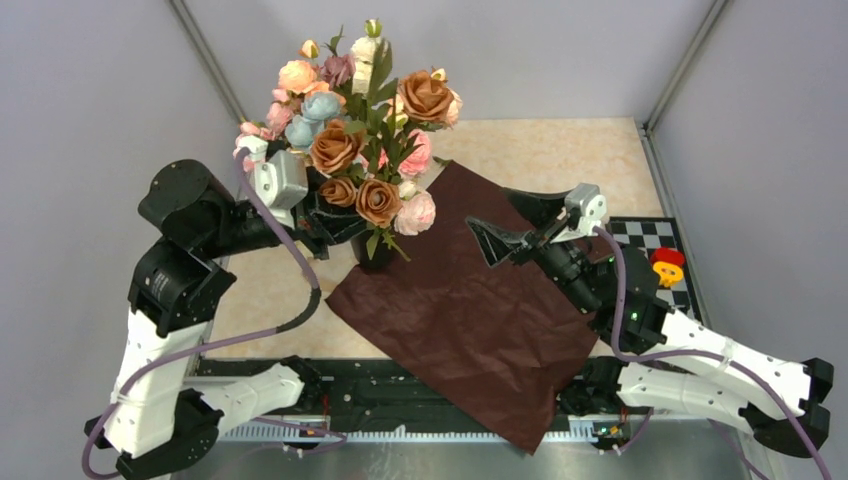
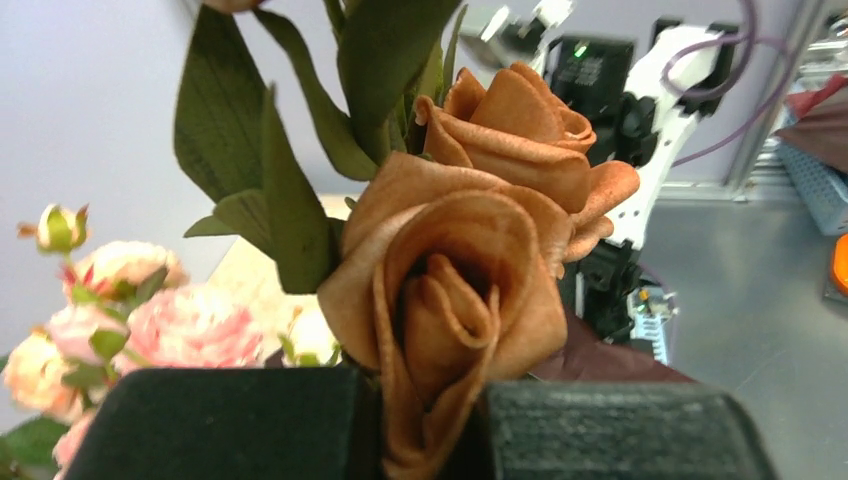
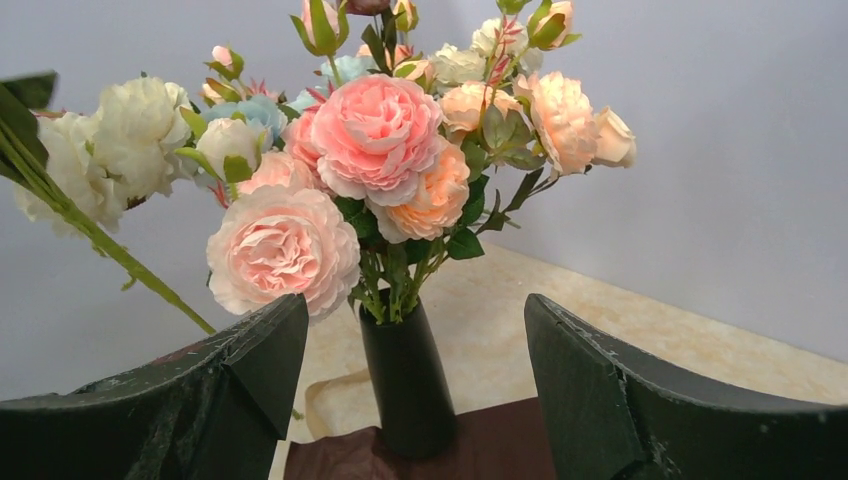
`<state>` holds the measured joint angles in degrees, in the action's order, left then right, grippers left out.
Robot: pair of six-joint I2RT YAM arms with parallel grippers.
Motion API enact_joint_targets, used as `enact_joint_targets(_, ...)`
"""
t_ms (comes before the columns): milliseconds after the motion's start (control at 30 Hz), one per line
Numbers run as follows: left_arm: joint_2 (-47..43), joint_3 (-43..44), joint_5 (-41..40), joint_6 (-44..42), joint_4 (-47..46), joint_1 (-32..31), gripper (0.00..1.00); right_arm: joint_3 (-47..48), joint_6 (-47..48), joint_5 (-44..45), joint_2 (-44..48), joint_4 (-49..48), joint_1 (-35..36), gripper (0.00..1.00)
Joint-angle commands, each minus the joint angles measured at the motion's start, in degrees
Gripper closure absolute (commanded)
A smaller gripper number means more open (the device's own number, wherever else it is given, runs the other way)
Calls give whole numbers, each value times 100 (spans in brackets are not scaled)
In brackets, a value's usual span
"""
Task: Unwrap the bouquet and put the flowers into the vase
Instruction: Insert the fake flower into the vase.
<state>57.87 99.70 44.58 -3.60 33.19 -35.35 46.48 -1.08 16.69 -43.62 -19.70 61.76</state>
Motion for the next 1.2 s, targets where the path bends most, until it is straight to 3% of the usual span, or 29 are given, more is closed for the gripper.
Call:
enact_joint_targets(0, -70, 160, -862, -893, 1075, -24, 100, -32, 57, 176, 78, -95, 32, 19)
enact_joint_targets(67, -250, -187, -1134, -1055, 935, -22, 100, -34, 34, 141, 44, -119, 30, 19)
enact_joint_targets(267, -1447, -2153, -1703, -1469, -1025, -19, 100, -60, -20, 77, -9, -168, 32, 19)
enact_joint_targets(467, -1392, -2036, -1900, -1753, -914, -21, 100, -51, -4, 75, -22, -114, 31, 19)
enact_joint_targets(867, -1500, -2243, -2422, -2158, -1571, -22, 100, -78, 48, 45, -127, -187, 30, 19)
enact_joint_targets(1167, -1685, -2912, -2807, -2063, -1964, -16, 100, -86, 15, -4, -222, -231, 30, 19)
